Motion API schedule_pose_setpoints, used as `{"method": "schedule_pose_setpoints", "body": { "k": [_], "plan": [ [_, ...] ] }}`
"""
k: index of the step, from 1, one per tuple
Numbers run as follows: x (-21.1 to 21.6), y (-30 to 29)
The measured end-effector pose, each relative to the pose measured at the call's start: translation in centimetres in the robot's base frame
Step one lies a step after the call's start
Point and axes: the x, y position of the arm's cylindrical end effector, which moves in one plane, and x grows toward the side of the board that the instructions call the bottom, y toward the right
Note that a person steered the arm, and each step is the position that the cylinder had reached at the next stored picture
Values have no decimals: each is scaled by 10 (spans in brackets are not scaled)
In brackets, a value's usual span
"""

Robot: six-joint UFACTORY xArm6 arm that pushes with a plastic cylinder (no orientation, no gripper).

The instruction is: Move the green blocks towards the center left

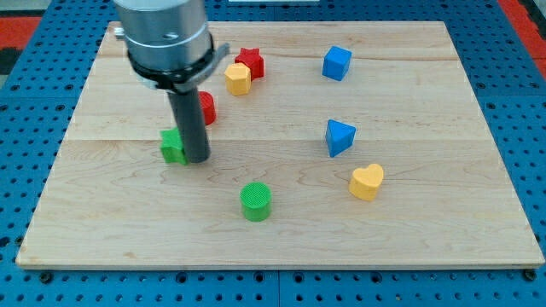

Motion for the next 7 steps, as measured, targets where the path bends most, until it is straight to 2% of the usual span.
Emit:
{"method": "schedule_pose_setpoints", "body": {
  "k": [1, 2, 3, 4, 5, 7],
  "plan": [
    [-2, -15],
    [44, 30],
    [87, 36],
    [121, 81],
    [109, 109],
    [71, 109]
  ]
}}
